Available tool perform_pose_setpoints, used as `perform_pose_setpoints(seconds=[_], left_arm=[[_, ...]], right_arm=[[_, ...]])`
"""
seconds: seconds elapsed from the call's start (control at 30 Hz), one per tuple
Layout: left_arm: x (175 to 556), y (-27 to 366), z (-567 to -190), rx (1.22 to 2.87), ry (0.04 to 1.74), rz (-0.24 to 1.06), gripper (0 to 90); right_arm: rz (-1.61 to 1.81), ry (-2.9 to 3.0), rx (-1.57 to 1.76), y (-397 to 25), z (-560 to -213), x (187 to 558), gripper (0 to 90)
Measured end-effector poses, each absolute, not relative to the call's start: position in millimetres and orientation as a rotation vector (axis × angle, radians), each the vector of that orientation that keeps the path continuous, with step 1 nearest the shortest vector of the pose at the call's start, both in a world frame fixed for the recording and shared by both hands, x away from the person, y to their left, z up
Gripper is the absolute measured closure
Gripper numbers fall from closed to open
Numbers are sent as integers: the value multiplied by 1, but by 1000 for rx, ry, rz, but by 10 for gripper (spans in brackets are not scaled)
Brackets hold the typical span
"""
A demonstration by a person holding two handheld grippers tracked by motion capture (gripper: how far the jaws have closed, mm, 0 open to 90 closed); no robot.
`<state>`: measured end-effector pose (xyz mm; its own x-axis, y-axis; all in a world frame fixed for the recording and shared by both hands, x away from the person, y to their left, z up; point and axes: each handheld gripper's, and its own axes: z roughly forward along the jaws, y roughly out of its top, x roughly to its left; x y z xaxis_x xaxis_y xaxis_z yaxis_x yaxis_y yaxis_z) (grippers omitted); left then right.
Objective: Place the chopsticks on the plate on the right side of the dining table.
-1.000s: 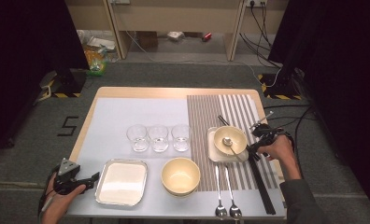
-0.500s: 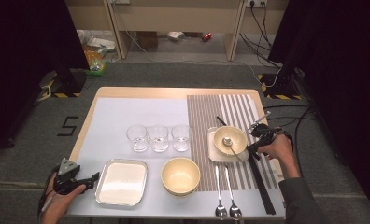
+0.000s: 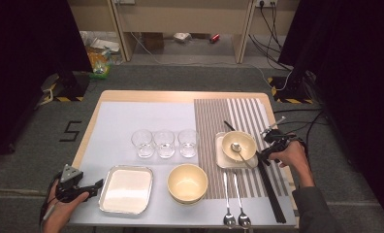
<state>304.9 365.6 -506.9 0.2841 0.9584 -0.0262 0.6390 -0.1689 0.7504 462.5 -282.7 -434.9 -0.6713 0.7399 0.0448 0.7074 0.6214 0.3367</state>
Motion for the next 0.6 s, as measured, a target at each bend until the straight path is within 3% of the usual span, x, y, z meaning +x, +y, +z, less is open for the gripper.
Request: perform_pose_setpoints(seconds=[0.23,0.6], left_arm=[[305,365,-507,1896,1434,615,145],[305,365,-507,1895,1434,618,145]], right_arm=[[517,2778,1178,-284,-439,462,769],[486,2798,1123,-280,-438,471,775]])
